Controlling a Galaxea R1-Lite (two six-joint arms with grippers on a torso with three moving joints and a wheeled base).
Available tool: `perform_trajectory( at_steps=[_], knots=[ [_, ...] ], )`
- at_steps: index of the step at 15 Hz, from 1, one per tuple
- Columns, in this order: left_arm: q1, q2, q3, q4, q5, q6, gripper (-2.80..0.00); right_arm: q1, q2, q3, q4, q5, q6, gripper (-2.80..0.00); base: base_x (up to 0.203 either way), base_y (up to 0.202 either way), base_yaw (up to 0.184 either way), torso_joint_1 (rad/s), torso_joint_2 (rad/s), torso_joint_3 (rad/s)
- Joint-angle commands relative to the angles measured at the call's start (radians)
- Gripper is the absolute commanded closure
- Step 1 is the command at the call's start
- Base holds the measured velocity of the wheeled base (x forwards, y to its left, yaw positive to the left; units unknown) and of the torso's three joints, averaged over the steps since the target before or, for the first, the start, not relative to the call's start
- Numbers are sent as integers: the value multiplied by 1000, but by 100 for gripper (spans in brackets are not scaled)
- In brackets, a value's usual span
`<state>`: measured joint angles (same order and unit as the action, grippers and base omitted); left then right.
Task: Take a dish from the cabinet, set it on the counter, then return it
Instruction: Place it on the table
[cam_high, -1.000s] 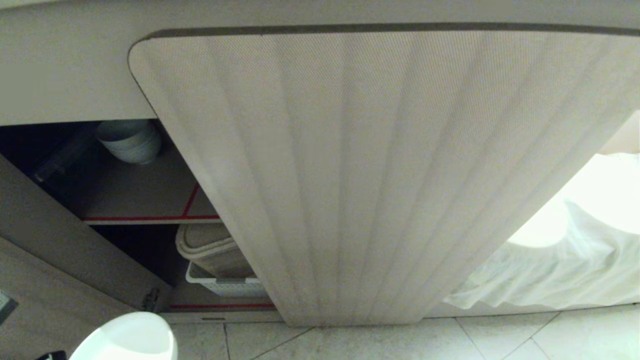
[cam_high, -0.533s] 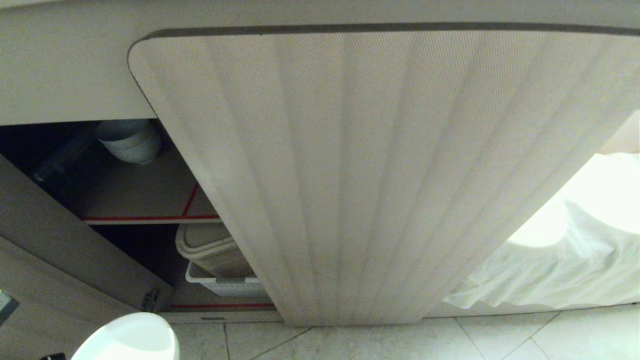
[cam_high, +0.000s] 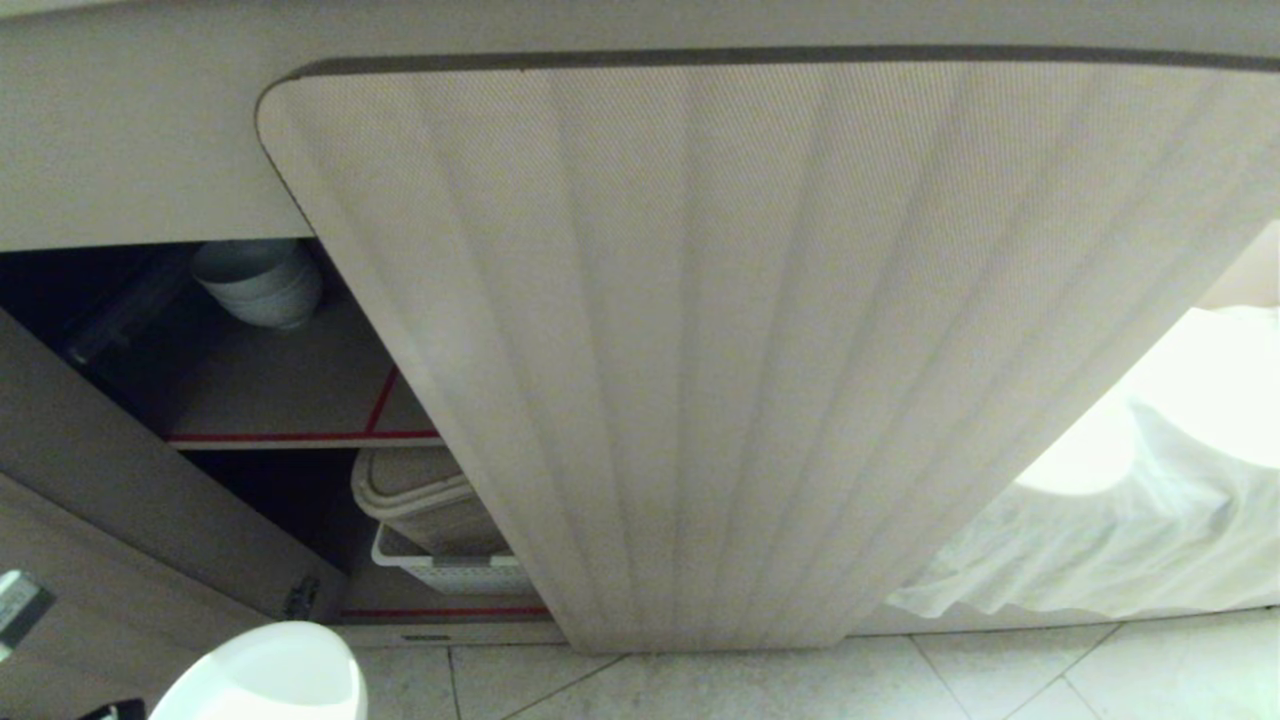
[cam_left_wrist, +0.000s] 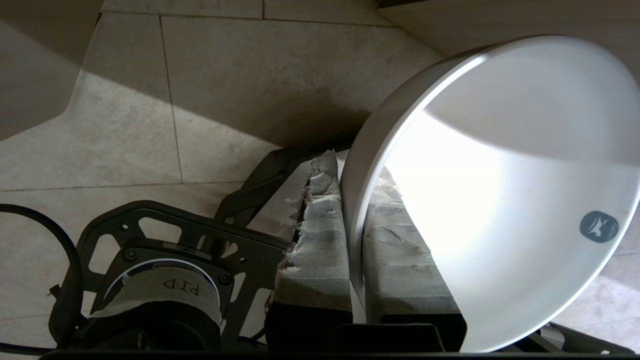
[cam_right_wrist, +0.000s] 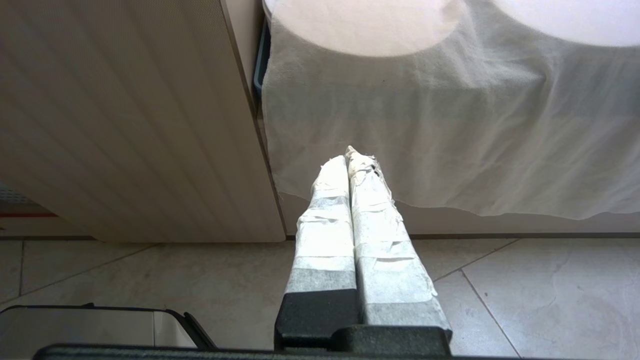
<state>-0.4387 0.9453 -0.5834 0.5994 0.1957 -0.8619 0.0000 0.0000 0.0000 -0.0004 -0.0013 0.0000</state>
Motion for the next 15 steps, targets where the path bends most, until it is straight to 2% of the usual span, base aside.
perform_trajectory(
  at_steps=[1,15],
  knots=[
    [0,18,-1,3,1,-5,0,0,0,0,0,0,0,0,0,0,0,0,0,0],
    [0,33,-1,2,-2,-5,0,0,0,0,-1,0,0,0,0,0,0,0,0,0]
  ],
)
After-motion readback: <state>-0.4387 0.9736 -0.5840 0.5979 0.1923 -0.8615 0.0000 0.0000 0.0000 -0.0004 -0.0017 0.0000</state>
